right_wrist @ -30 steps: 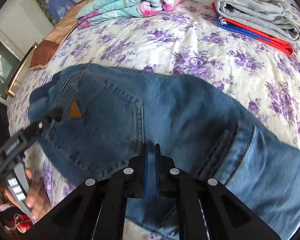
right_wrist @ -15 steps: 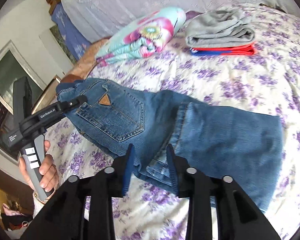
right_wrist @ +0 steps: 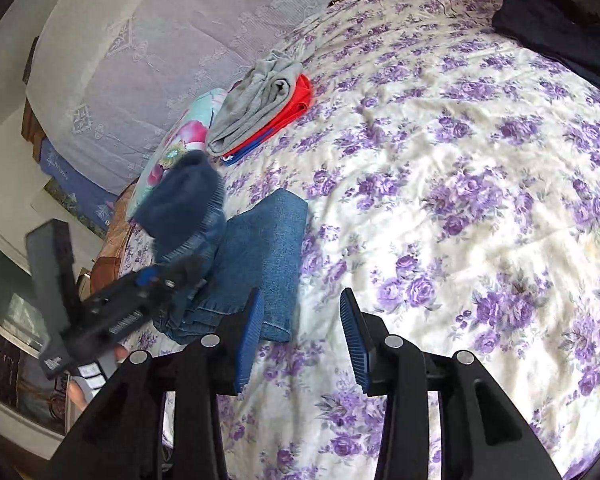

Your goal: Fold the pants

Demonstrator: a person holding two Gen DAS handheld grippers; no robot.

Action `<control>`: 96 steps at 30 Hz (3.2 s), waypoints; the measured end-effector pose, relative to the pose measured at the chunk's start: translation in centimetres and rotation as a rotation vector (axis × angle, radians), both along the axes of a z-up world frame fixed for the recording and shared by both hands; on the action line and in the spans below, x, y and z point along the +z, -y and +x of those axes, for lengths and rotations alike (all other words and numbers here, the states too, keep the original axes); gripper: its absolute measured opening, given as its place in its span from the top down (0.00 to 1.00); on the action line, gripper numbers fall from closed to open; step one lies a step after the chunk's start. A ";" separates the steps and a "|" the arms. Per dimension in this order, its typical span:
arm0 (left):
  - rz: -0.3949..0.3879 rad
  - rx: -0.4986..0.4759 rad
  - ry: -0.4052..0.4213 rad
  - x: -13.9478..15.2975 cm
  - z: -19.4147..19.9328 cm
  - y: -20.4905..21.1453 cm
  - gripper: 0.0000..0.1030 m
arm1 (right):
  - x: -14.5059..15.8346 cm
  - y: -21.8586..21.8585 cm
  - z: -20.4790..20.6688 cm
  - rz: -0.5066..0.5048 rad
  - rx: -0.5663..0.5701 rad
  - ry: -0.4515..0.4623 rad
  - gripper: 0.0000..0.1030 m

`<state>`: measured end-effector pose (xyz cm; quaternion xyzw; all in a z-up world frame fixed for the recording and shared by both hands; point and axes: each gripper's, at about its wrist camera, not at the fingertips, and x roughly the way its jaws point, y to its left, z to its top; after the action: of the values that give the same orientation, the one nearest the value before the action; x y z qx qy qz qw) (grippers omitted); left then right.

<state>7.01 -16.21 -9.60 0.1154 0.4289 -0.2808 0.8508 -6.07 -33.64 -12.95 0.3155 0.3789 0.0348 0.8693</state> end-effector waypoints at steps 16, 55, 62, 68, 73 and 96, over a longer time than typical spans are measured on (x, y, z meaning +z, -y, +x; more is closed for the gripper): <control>0.015 -0.057 0.092 0.1 -4.3 0.0 0.62 | 3.3 -1.3 7.4 0.082 0.109 -0.023 0.32; -0.333 0.245 -0.306 -4.1 1.5 -16.4 0.45 | 5.6 -22.7 26.2 -0.544 0.580 -0.258 0.71; -0.323 0.247 -0.297 -4.2 1.8 -16.3 0.45 | 0.3 -24.4 29.6 -0.611 0.573 -0.401 0.78; -0.337 0.240 -0.339 -3.8 2.3 -16.6 0.44 | 2.1 -24.4 28.3 -0.613 0.544 -0.342 0.77; -0.365 0.262 -0.336 -2.9 3.0 -18.7 0.39 | 8.5 -19.9 19.7 -0.521 0.451 -0.134 0.39; -0.504 0.144 -0.587 -6.7 7.2 -15.4 0.13 | 0.7 -3.7 4.5 0.063 0.061 -0.091 0.24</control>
<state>14.24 -0.83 -16.28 -0.2126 0.5786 -0.3378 0.7113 -1.62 -29.89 -12.21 0.3321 0.4261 0.0589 0.8394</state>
